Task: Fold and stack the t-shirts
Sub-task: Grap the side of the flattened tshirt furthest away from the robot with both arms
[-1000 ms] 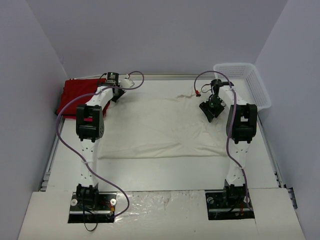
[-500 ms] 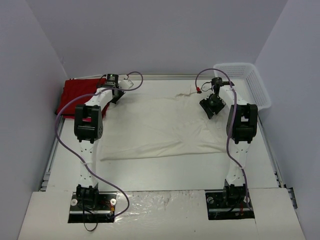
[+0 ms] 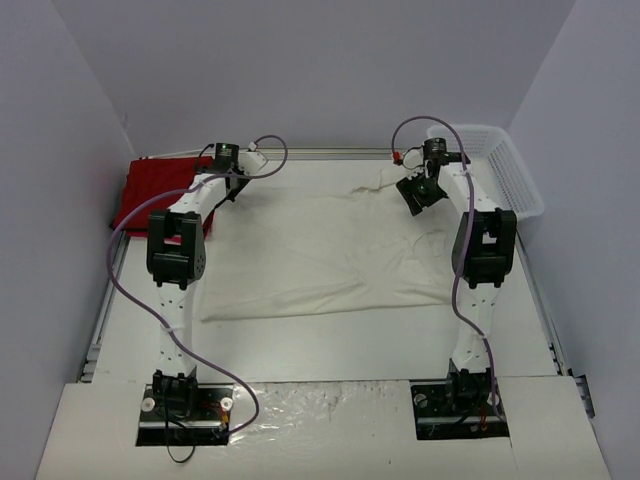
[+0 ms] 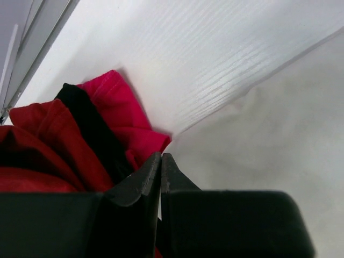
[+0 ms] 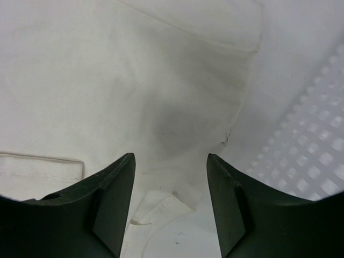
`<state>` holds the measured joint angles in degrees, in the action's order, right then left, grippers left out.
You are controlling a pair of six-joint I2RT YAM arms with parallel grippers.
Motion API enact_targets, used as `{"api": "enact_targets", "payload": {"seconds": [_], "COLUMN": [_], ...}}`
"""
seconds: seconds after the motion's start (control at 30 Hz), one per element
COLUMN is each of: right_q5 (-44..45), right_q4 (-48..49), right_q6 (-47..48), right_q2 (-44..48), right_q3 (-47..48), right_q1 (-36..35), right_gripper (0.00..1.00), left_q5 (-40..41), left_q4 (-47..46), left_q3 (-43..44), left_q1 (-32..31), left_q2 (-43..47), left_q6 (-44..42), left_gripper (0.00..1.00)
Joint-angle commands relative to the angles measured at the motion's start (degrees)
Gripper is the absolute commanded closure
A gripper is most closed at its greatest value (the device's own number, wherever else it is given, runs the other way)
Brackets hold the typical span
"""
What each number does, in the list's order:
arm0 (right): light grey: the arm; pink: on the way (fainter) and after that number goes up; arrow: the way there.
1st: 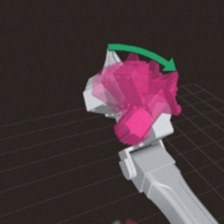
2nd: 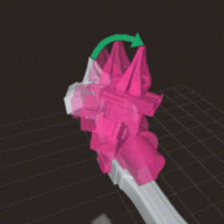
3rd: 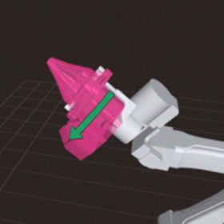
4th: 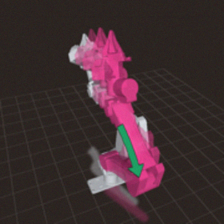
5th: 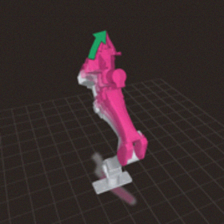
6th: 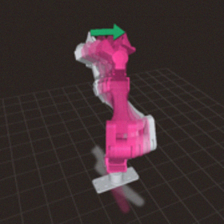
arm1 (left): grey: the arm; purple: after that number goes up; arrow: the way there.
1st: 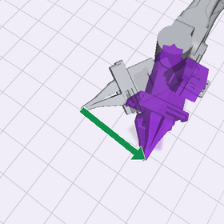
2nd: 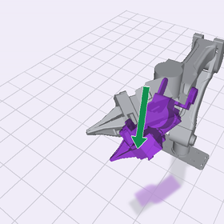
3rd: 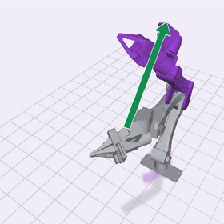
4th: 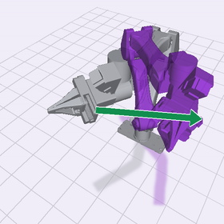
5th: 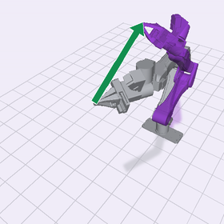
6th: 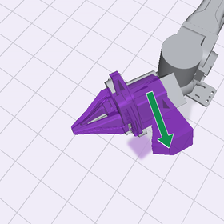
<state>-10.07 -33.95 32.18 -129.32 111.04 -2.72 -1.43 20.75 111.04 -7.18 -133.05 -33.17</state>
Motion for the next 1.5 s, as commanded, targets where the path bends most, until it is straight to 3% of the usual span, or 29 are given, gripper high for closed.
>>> {"api": "enact_targets", "payload": {"seconds": [0.0,0.17,0.53,0.77,1.47], "right_q5": [-0.65,-3.38,2.68,6.72,9.45], "right_q4": [-0.85,0.72,5.12,14.26,24.73], "right_q6": [0.25,-0.72,-0.9,-3.09,-4.85], "right_q2": [1.44,-1.02,-13.41,-17.8,-24.66], "right_q3": [1.36,6.98,24.2,25.45,29.93], "right_q1": [-0.36,-0.79,-4.57,-5.01,-5.28], "right_gripper": [0.49,0.49,0.5,0.57,0.39], "left_q5": [0.82,0.82,0.73,0.9,-0.15], "left_q4": [-0.98,-1.06,-1.42,-2.47,-2.65], "left_q3": [0.05,-1.17,-5.04,-8.12,-11.55], "left_q1": [-0.47,-0.73,-1.08,-1.26,-1.78], "left_q2": [4.65,5.7,8.25,10.09,11.59], "left_q6": [0.56,0.82,2.67,3.02,5.39], "left_gripper": [0.98,0.98,0.98,0.98,0.98]}}
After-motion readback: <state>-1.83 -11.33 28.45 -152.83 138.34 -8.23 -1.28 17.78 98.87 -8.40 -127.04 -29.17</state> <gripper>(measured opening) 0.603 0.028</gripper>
